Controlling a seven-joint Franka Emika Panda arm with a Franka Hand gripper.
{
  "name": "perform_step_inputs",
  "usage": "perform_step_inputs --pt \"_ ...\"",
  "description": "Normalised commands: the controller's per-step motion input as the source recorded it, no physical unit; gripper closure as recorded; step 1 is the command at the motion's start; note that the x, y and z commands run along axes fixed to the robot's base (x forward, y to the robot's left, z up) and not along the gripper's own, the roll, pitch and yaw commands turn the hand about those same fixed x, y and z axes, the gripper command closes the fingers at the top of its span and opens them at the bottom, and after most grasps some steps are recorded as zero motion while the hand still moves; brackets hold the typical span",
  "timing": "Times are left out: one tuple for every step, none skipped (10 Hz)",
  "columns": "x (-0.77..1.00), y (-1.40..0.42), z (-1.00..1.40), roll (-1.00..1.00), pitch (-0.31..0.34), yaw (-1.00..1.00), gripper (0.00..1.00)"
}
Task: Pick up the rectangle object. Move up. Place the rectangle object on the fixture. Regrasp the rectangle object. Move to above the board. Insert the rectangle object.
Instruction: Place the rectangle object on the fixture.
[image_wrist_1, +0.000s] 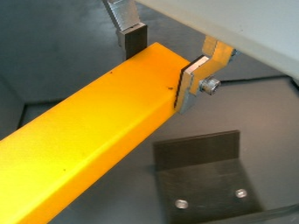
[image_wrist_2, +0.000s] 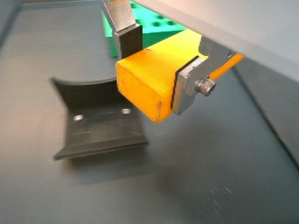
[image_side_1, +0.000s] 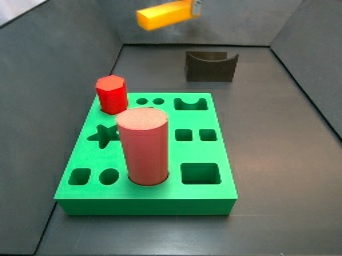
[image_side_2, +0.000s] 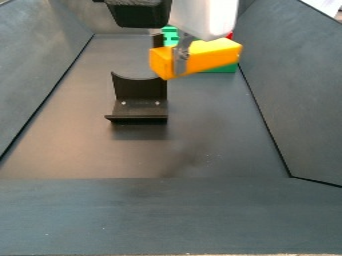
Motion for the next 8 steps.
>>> perform_step_inputs --pt "1.00 -0.19 -0.11 -0.05 0.003 1.00 1.00" --pt "1.00 -0.13 -0.09 -0.05 0.011 1.00 1.00" --pt "1.00 -0.11 -0.08 -0.05 0.016 1.00 1.00" --pt "0.90 -0.06 -0.06 -0.05 0.027 1.00 1.00" --pt "0.80 -0.04 -0.04 -0.06 0.039 1.00 1.00" --pt "0.66 -0.02 -0.03 -0.06 0.060 1.00 1.00" --pt "0.18 -0.32 0.61 -0.87 0.104 1.00 1.00" --pt "0.05 -0.29 0.59 -1.00 0.143 0.98 1.00"
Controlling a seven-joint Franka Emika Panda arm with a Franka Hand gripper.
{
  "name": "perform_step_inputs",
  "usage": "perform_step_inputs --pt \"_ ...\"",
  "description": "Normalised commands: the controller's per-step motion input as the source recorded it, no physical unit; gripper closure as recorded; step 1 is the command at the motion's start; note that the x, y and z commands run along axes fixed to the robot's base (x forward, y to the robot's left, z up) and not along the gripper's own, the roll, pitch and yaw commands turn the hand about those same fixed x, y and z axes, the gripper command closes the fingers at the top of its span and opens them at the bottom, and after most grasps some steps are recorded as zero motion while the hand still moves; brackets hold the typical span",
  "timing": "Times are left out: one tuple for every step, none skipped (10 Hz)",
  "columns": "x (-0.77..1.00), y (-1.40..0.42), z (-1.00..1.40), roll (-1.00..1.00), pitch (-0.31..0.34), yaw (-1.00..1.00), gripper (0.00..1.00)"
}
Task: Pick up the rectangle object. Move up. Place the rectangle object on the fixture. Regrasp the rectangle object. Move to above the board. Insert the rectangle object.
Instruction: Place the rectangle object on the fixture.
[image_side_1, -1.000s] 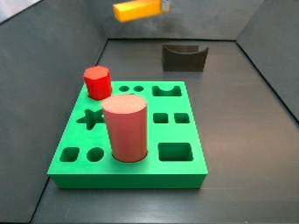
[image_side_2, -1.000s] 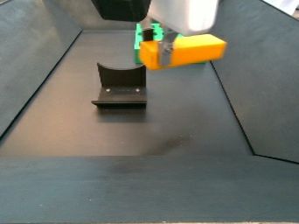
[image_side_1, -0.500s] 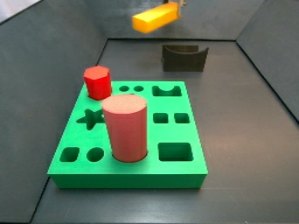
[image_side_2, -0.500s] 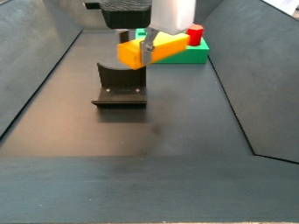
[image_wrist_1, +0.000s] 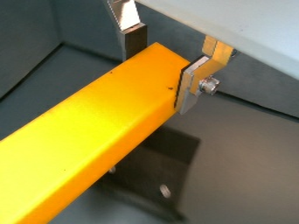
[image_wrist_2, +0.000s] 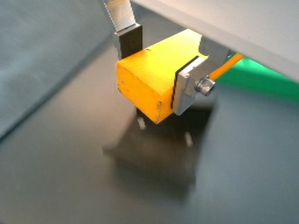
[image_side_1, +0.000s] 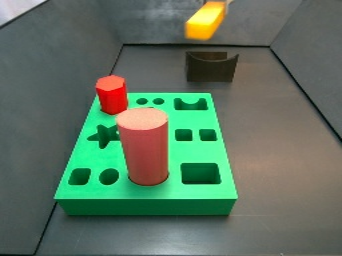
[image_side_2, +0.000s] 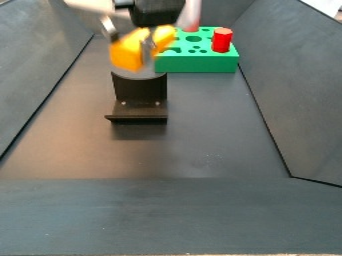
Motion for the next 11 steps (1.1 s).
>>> perform_step_inputs --pt "-0.10 -0.14 0.44 -1.00 0.192 0.92 1.00" --pt "-0.15 -0.04 0.22 -1.00 0.222 0.85 1.00" --pt "-0.11 -0.03 0.13 -1.00 0.247 0.82 1.00" --pt "-0.05 -0.01 0.06 -0.95 0.339 0.71 1.00" --pt "-0.02 0.01 0.05 -0.73 0.371 0.48 1.00" --pt "0.02 0.02 0.03 -0.44 0.403 0.20 1.00" --pt "0.04 0.02 0.01 -0.34 0.403 0.12 1.00" --pt "0.07 0.02 0.01 -0.22 0.369 0.01 1.00" --pt "0.08 0.03 0.01 -0.16 0.311 -0.07 1.00" --pt "0.08 0.04 0.00 -0.13 0.266 -0.10 1.00" --pt "0.08 0.03 0.01 -0.10 0.231 -0.11 1.00"
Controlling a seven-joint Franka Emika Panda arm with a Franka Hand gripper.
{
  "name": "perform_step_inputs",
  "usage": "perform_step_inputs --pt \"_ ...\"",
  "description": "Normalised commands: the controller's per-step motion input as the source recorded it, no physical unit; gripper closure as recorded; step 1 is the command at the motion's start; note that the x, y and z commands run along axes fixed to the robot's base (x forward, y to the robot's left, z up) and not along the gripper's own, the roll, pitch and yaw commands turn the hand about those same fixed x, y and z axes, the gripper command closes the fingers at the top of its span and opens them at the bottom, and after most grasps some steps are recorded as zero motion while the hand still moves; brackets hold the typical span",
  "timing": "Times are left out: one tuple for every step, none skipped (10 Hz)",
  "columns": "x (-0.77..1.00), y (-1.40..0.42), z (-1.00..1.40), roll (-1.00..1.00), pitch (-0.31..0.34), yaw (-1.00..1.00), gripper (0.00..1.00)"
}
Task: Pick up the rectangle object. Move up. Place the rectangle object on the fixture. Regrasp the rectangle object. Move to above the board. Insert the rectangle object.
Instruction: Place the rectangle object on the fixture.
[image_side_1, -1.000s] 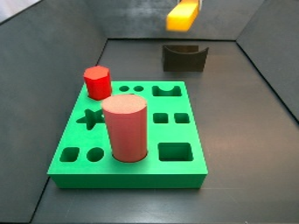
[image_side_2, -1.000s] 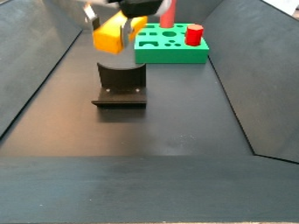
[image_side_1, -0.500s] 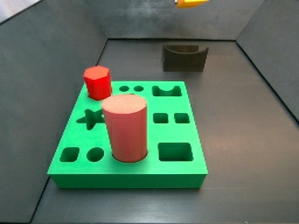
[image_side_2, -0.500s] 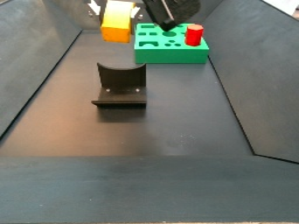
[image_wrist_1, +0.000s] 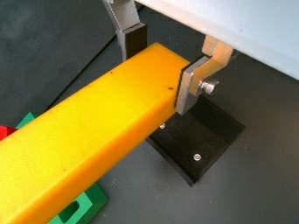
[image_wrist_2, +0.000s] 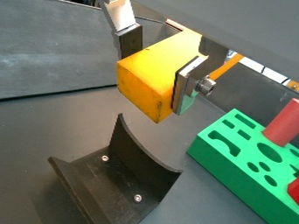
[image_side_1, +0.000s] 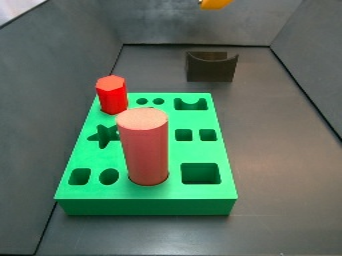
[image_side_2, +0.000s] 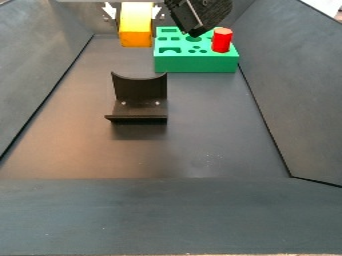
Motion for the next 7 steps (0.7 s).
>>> perform_step_inputs --pt "0.10 0.06 -1.00 -1.00 0.083 -0.12 1.00" --pt "0.11 0.06 -1.00 -1.00 0.062 -0.12 1.00" --pt "0.12 0.07 -1.00 -1.00 0.063 -0.14 1.00" --pt "0.12 0.07 -1.00 -1.00 0.073 -0.15 1.00" --pt "0.13 0.08 -1.00 -1.00 0.073 -0.16 1.00" --pt "0.14 0.09 -1.00 -0.88 0.065 -0.16 1.00" --pt "0.15 0.09 -1.00 -0.70 0.048 -0.15 1.00"
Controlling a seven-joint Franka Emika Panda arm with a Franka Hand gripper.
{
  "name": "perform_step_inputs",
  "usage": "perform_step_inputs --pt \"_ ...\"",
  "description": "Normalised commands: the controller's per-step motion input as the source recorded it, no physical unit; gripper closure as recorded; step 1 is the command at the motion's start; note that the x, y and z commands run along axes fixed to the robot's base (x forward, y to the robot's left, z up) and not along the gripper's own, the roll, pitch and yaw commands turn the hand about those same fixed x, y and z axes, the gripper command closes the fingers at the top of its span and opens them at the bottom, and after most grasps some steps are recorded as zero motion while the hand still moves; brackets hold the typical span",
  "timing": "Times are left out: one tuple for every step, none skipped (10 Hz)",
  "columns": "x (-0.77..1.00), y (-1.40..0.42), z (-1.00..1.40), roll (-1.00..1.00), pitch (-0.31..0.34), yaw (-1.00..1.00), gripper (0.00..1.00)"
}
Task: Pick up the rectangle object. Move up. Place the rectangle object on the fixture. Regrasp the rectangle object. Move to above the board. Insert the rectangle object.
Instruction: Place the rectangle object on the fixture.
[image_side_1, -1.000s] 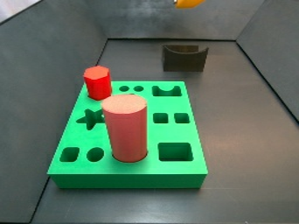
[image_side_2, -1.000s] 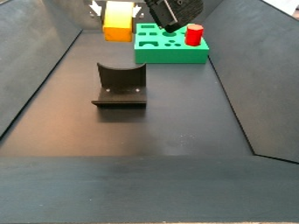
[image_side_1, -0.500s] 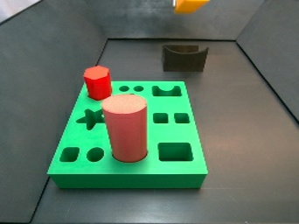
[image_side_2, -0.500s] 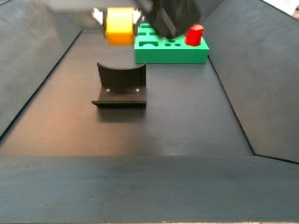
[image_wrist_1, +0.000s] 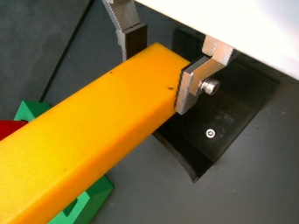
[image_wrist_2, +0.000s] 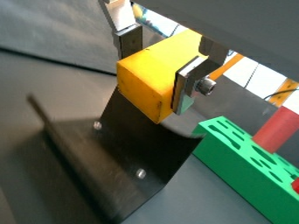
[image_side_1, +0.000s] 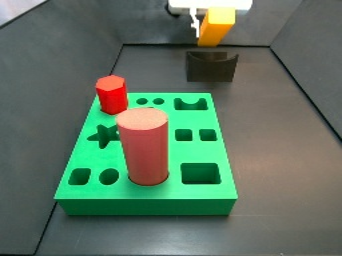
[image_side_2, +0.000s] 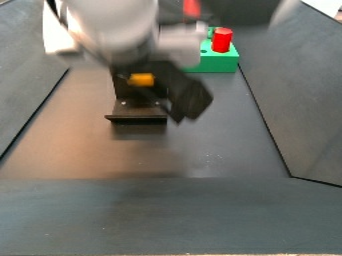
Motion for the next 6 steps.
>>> perform_step_inputs --pt "0.16 0.10 -1.00 -0.46 0.031 -0.14 1.00" --pt "0.17 0.10 -1.00 -0.31 0.022 -0.12 1.00" --pt "0.18 0.11 -1.00 -0.20 0.007 -0.11 1.00" --pt "0.16 0.09 -0.87 -0.18 -0.004 -0.10 1.00" --pt "0.12 0.07 -0.61 -0.15 -0.023 -0.08 1.00" --pt "0.09 0.06 -0.50 -0.11 -0.027 -0.07 1.00"
